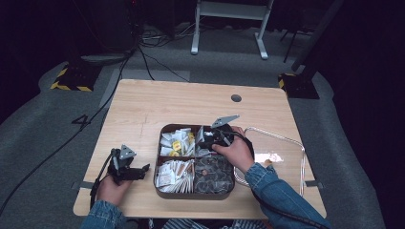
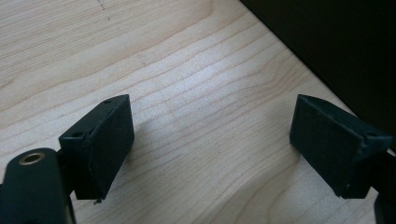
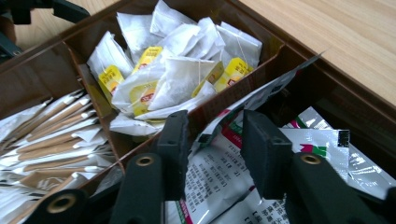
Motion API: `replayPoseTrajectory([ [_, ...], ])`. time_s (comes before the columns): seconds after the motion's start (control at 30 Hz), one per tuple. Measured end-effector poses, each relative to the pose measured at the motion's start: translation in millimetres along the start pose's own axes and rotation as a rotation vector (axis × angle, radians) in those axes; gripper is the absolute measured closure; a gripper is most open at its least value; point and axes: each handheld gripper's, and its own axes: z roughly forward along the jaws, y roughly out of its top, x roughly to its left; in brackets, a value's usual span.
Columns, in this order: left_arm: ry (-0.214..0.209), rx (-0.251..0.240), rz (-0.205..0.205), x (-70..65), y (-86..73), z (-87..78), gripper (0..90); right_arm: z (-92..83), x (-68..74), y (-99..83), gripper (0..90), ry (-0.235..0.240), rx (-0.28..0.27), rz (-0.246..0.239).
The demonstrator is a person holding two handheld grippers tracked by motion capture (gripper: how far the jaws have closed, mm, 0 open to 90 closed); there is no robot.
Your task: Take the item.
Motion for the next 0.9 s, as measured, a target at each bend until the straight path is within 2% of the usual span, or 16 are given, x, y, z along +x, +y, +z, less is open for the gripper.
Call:
replayPoseTrajectory([
  [0.27,0.0,0.0,0.0,0.0,0.0,0.0,14.1,6.6,-2.9,-0.2,72.4,0.0,0.007,0.043],
  [0.53,0.0,0.0,0.0,0.0,0.0,0.0,14.1,5.2,-0.8,-0.2,85.7,-0.007,0.0,0.049],
  [0.9,0.0,0.0,0.0,0.0,0.0,0.0,14.1,-7.1,-1.3,1.4,89.1,-0.002,-0.05,0.052],
])
